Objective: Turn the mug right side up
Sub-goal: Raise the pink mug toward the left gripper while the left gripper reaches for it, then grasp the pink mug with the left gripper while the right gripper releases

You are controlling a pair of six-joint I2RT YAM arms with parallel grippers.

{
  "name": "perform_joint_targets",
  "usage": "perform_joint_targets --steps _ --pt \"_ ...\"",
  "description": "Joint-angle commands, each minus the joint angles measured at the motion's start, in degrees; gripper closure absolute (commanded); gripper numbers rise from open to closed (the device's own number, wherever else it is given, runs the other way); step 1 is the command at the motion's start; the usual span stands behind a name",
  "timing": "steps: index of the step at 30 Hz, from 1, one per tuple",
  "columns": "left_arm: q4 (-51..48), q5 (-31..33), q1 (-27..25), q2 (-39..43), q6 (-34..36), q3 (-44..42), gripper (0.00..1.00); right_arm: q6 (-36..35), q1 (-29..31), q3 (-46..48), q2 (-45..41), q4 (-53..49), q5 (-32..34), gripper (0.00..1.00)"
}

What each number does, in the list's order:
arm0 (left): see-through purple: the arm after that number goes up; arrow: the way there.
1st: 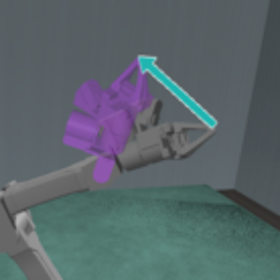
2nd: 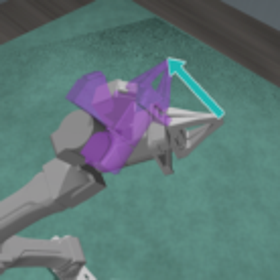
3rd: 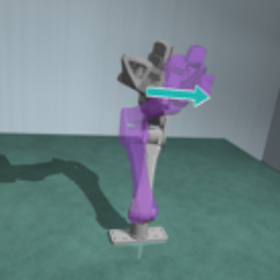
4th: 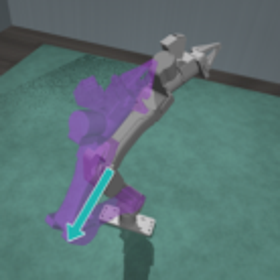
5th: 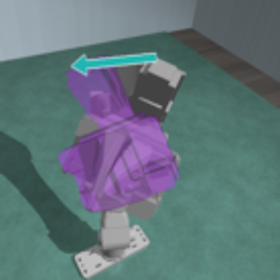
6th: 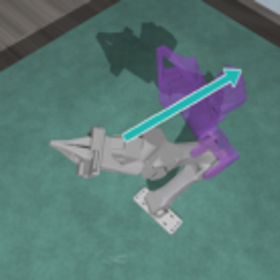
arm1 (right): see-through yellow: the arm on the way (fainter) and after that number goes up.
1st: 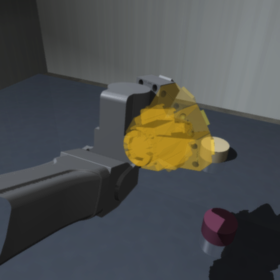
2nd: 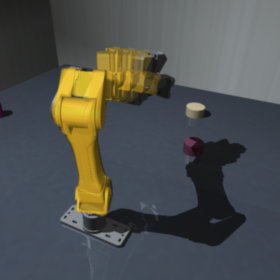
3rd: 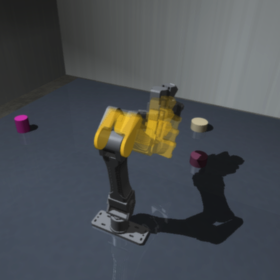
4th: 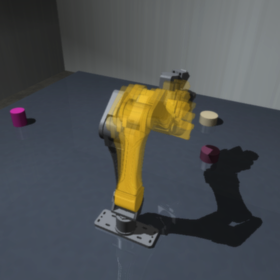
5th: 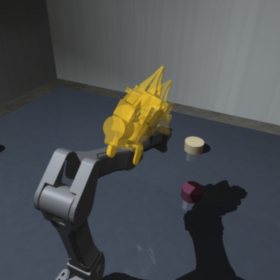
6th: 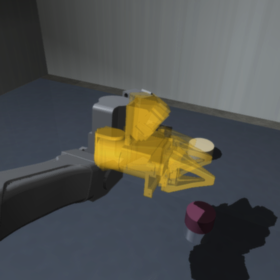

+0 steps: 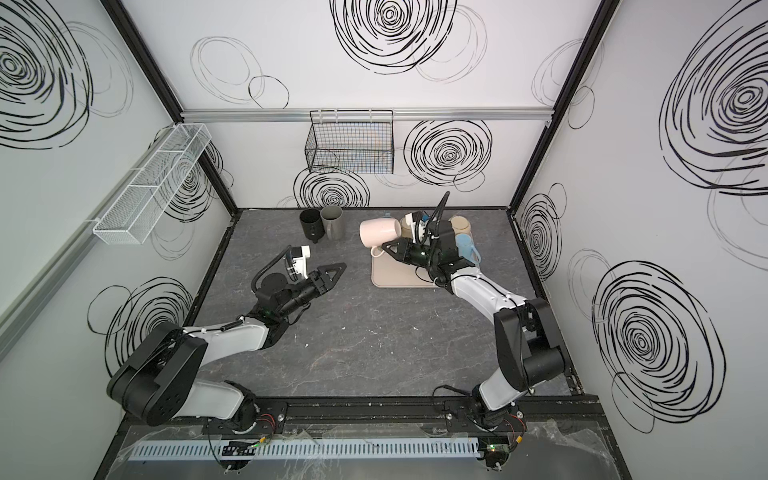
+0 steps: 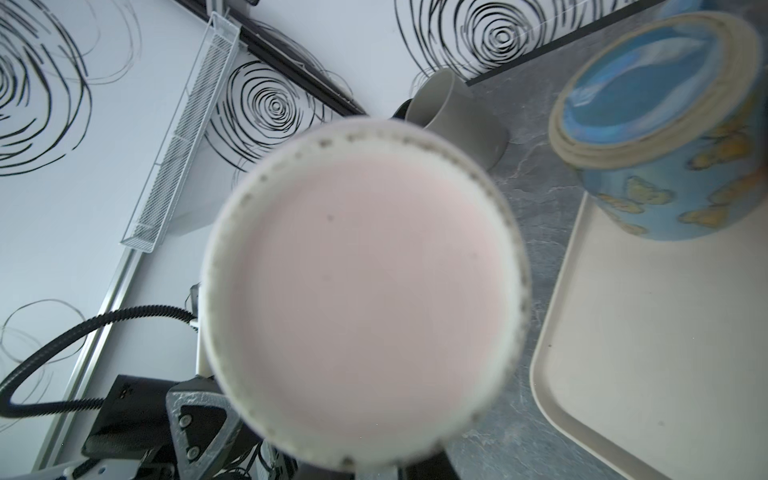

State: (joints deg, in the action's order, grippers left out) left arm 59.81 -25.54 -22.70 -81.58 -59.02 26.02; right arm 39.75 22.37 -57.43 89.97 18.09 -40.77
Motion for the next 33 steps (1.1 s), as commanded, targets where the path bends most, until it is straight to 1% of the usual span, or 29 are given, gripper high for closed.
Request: perform_joint_targets --steps 1,6,12,17,19,24,29,33 --pt "6.38 -2.02 0.54 1.07 -1.62 1.94 0.31 -0.16 1.93 -3.58 -2.65 8.73 -6.66 1.00" --pt "9.74 -2.56 0.29 1.57 -2.29 2.19 0.31 0.00 4.58 -5.70 -1.79 10.63 -10.02 1.00" --pt "13.70 -2.34 -0.09 2.08 -2.96 2.02 0.32 3.25 6.65 -6.29 -1.08 14.89 -10.47 1.00" --pt "16.13 -1.77 -0.08 2.65 -3.46 2.44 0.36 6.56 8.04 -6.10 0.00 19.03 -10.55 1.00" --pt "17.34 -2.21 -0.08 2.61 -3.94 3.03 0.37 6.67 8.35 -6.54 0.51 19.12 -10.67 1.00" --pt "18.48 -3.42 0.00 2.39 -4.99 4.87 0.46 7.28 8.75 -7.38 1.49 19.71 -11.04 1.00" --pt "18.65 -4.74 0.02 2.30 -5.63 6.22 0.50 7.45 9.10 -7.96 2.26 19.97 -10.93 1.00" --pt "20.43 -5.65 0.02 1.91 -6.94 6.50 0.58 7.68 9.18 -8.22 2.84 19.89 -10.99 1.00"
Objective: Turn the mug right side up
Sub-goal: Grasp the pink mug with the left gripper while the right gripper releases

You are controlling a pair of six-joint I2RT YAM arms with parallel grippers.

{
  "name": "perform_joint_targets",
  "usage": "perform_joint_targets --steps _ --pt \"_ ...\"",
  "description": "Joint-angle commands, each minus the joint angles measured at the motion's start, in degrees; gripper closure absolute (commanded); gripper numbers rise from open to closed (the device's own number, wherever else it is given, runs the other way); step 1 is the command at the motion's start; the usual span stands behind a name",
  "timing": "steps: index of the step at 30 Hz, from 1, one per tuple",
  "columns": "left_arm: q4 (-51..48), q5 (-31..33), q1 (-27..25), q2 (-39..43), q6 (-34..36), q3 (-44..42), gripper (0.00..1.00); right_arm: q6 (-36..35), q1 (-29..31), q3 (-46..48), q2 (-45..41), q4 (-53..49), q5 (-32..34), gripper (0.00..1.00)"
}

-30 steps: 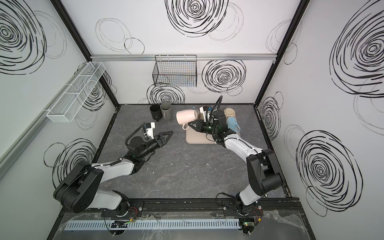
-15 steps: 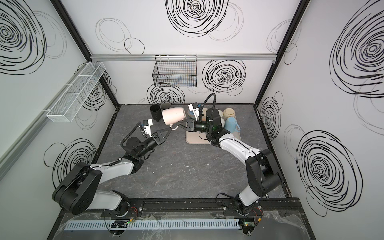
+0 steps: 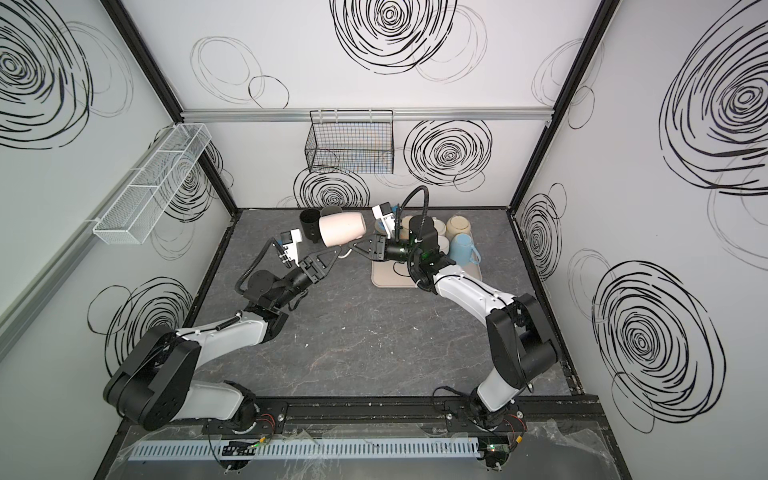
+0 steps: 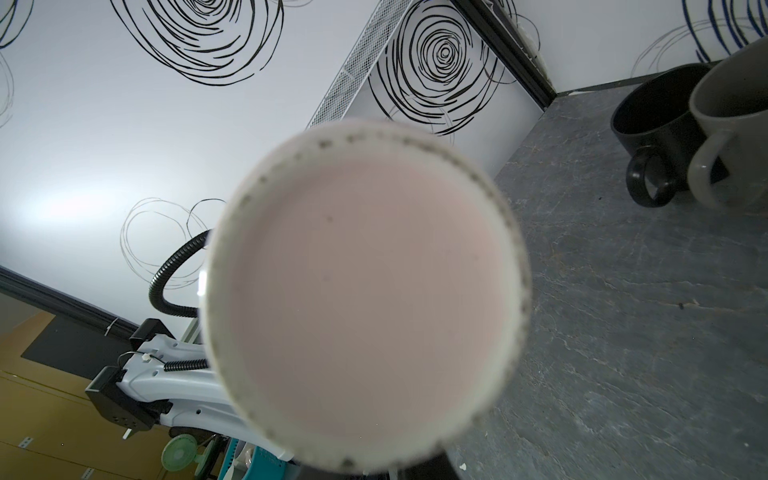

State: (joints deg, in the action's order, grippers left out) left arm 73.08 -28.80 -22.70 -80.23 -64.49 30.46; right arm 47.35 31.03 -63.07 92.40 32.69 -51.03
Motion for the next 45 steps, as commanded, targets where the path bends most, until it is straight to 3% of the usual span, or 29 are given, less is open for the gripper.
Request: perform_joint_targets --steps 1,10,15,22,30,33,35,37,41,45 --pt "7.78 -2.57 -0.01 0.43 -1.80 2.06 0.60 0.02 0.64 -2.74 0.51 5.31 -0.78 1.00" --pt "8.22 -3.94 0.07 0.14 -3.07 3.03 0.77 -0.24 0.97 -3.08 1.39 4.83 -1.01 1.00" --pt "11.78 -4.35 0.95 -0.92 -5.90 2.44 0.98 -2.62 0.97 -3.73 1.57 1.26 -0.32 1.00" --pt "17.18 -4.38 3.95 -1.26 -10.09 0.07 1.00 -6.96 0.38 -3.94 -0.23 -4.47 2.82 0.62" --pt "11.45 -6.82 10.60 2.59 -9.13 -1.67 1.00 -10.75 -1.81 -3.50 -2.99 -9.14 5.73 0.50" --pt "1.16 -8.27 13.94 5.78 -4.55 -1.47 1.00 -13.22 -2.86 -4.31 -3.48 -13.06 7.32 0.49" --pt "-11.07 -8.74 16.06 8.55 1.15 0.25 1.00 -13.99 -3.72 -4.43 -4.07 -15.80 8.97 0.49" --pt "-26.77 -7.97 16.88 11.42 10.35 3.79 1.00 -14.89 -4.55 -4.12 -4.80 -18.08 11.09 0.49" --pt "-58.39 0.41 16.24 13.23 29.93 13.72 1.00 -16.97 -6.99 -4.15 -5.85 -24.31 16.17 0.49" --pt "-69.65 4.52 15.24 9.49 36.19 20.62 1.00 -17.52 -10.06 -3.75 -7.41 -32.80 24.34 0.49"
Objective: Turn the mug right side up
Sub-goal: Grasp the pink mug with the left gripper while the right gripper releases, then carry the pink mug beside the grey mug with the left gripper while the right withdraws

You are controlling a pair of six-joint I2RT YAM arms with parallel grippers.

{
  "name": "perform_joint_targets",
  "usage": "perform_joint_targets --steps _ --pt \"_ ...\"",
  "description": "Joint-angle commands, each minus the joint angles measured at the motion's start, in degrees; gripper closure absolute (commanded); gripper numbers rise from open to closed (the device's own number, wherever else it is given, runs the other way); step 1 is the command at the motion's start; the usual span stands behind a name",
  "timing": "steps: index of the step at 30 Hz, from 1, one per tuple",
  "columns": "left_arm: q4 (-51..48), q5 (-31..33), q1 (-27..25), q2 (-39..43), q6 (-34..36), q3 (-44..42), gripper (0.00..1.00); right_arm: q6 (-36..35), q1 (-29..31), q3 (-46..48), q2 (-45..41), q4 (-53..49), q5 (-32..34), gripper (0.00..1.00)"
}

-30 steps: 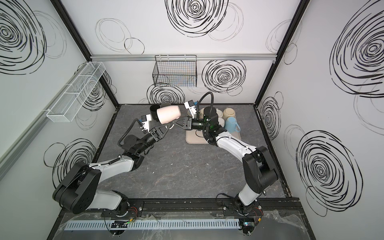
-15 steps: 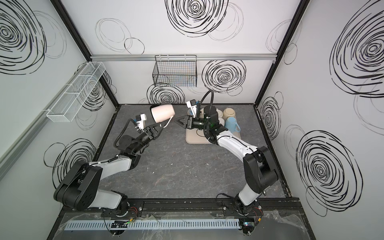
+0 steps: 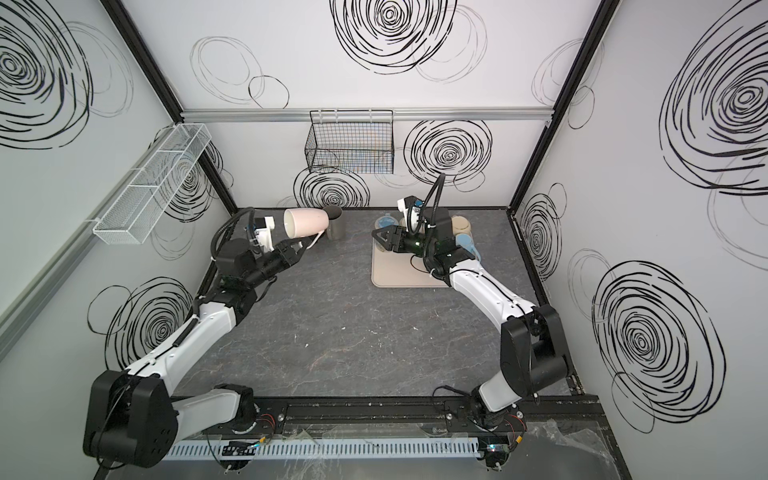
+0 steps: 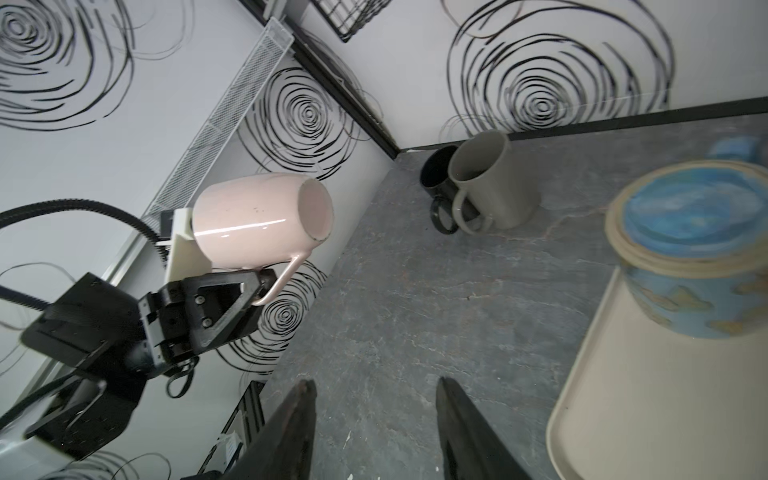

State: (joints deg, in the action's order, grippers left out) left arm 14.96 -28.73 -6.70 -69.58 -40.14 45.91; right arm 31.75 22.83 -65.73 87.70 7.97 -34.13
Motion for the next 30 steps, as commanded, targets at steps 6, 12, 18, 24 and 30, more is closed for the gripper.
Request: perform_joint_targets --steps 6,12,18,24,30 --pt "-23.88 15.59 -6.91 -8.79 20.41 16.47 1.00 -6.48 -5.45 -2.41 -2.94 -19.01 13.12 0.48" --pt "-31.74 23.59 -12.09 -19.43 24.75 27.89 1.00 -8.43 -7.32 -2.13 -3.39 -23.46 15.20 0.47" --pt "-34.64 27.01 -15.29 -28.91 26.05 36.59 1.00 -9.33 -8.84 -2.24 -3.09 -25.04 14.82 0.47" --pt "-40.81 35.17 -18.75 -38.57 26.61 48.16 1.00 -9.93 -10.66 -1.91 -3.27 -25.60 14.35 0.47" --pt "-45.10 40.04 -19.54 -47.06 26.27 57.78 1.00 -10.76 -12.06 -1.85 -3.41 -26.24 13.65 0.47"
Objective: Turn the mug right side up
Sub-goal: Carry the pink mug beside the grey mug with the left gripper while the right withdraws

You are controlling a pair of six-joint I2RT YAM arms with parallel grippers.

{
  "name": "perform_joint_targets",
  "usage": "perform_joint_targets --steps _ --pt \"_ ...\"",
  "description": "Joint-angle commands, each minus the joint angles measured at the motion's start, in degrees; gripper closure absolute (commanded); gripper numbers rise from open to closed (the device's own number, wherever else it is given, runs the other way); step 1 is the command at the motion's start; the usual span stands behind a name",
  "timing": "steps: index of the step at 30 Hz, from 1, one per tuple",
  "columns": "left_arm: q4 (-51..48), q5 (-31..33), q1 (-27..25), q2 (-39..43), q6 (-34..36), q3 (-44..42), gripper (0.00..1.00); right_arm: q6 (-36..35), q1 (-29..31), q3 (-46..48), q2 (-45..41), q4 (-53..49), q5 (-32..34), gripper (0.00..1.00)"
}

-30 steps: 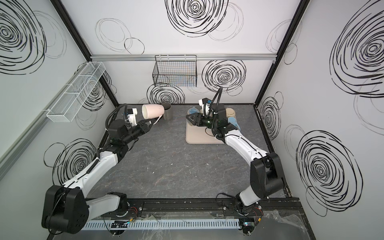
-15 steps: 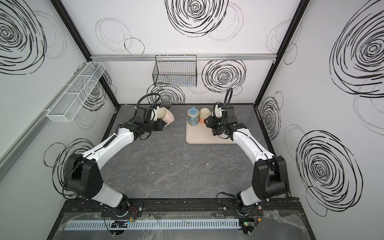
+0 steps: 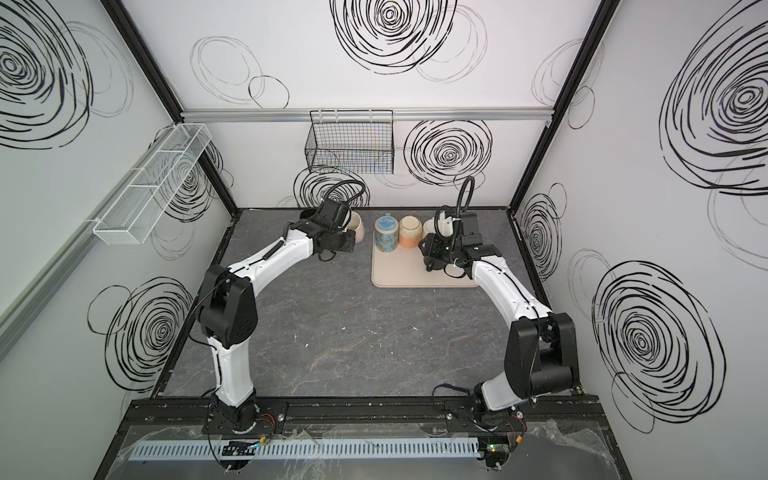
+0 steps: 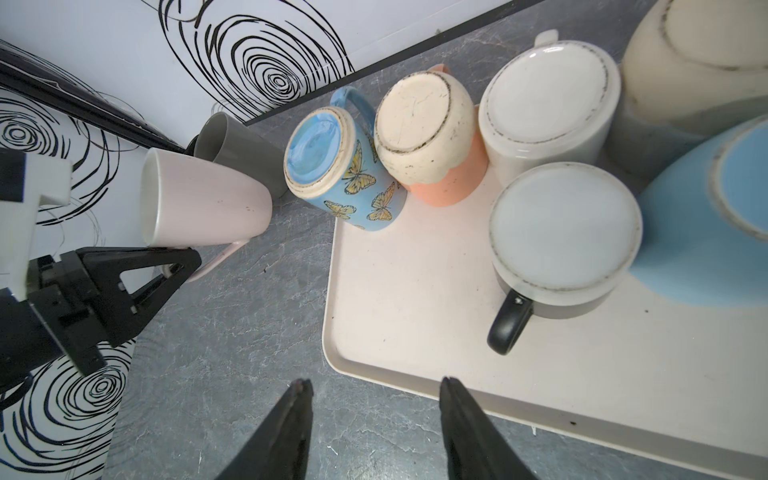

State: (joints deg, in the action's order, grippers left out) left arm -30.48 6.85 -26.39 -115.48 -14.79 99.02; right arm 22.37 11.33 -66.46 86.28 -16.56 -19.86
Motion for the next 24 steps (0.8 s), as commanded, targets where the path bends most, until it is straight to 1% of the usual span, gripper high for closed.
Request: perform_joint_targets --steps 1,4,13,24 --pt "0.15 4.66 0.19 -2.30 0.85 5.94 1.00 -1.58 -0.88 -1.04 -2.13 -1.89 -0.64 0.47" --pt "-0.33 4.62 0.20 -5.42 0.81 9.27 1.00 -1.86 -1.74 -0.54 -2.32 -2.02 -0.97 0.47" --pt "-1.90 7.42 0.29 -13.40 0.99 18.18 1.00 -2.29 -2.85 0.34 -1.99 -2.35 -1.87 0.47" --pt "-3.55 9.08 1.17 -19.86 0.15 24.90 1.00 -3.18 -4.08 1.59 -1.97 -2.76 -2.90 0.47"
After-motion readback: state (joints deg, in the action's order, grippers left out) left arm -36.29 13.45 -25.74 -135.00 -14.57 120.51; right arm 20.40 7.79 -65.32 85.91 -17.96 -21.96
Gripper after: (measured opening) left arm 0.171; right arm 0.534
